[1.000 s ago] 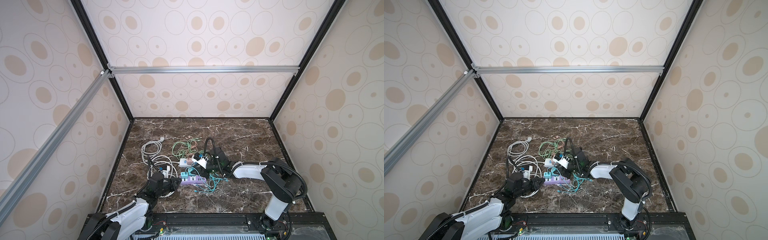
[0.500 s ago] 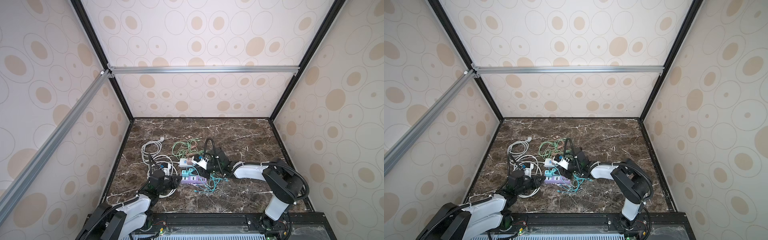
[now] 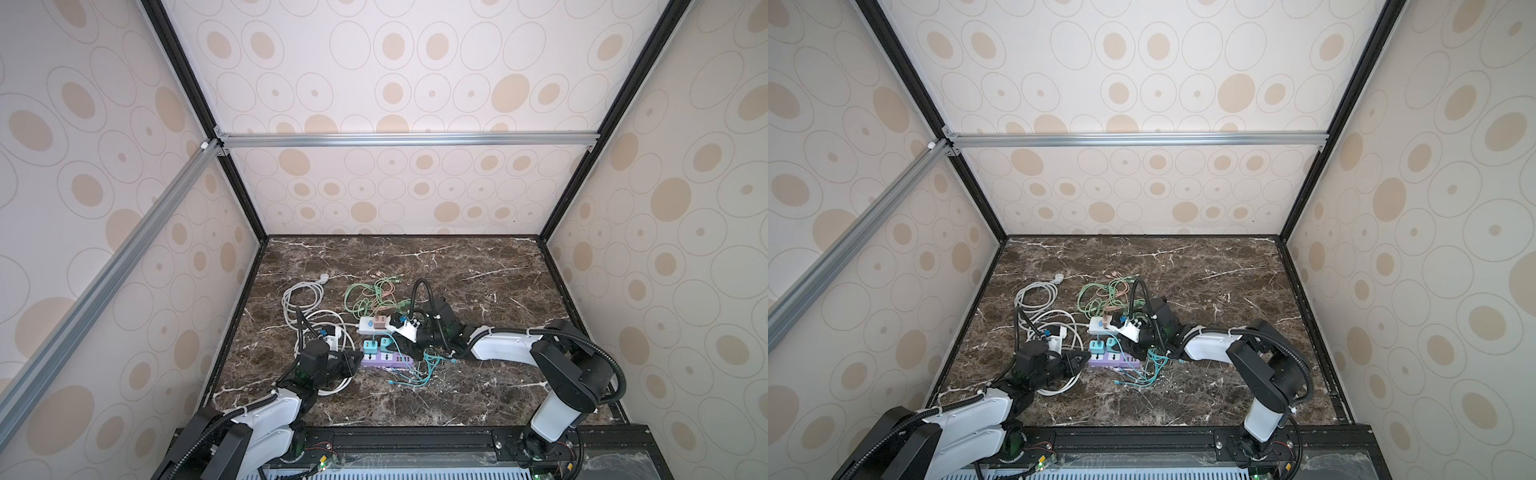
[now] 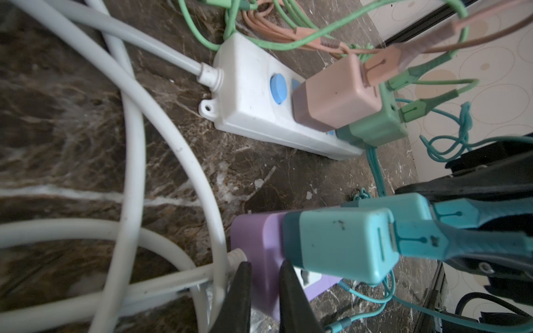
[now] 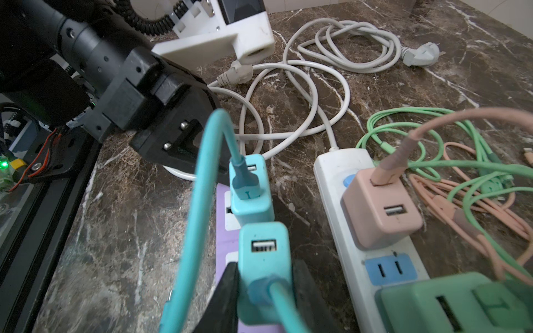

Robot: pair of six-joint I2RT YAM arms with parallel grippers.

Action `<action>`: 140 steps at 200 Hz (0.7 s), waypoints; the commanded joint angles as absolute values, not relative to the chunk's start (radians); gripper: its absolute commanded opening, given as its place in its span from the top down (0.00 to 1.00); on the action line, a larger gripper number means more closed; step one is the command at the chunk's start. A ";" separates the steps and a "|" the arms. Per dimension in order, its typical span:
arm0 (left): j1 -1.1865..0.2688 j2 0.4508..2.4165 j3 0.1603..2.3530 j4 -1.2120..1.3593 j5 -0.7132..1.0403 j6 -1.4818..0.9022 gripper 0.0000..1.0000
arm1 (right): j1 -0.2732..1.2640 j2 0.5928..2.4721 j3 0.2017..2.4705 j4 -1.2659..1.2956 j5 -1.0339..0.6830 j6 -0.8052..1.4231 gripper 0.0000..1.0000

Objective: Insert the plug
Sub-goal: 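Press the teal charger prongs down into the purple strip socket with the right gripper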

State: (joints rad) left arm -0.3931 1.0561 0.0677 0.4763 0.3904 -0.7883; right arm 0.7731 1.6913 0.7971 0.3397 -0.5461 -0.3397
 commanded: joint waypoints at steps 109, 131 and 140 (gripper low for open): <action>-0.377 0.957 0.038 0.376 0.366 -0.771 0.82 | 0.814 1.785 0.889 0.017 -0.363 -0.447 0.96; -0.377 0.954 0.040 0.376 0.367 -0.771 0.82 | 0.816 1.797 0.885 0.025 -0.355 -0.442 0.96; -0.377 0.951 0.041 0.373 0.367 -0.771 0.83 | 0.816 1.797 0.879 0.033 -0.351 -0.438 0.96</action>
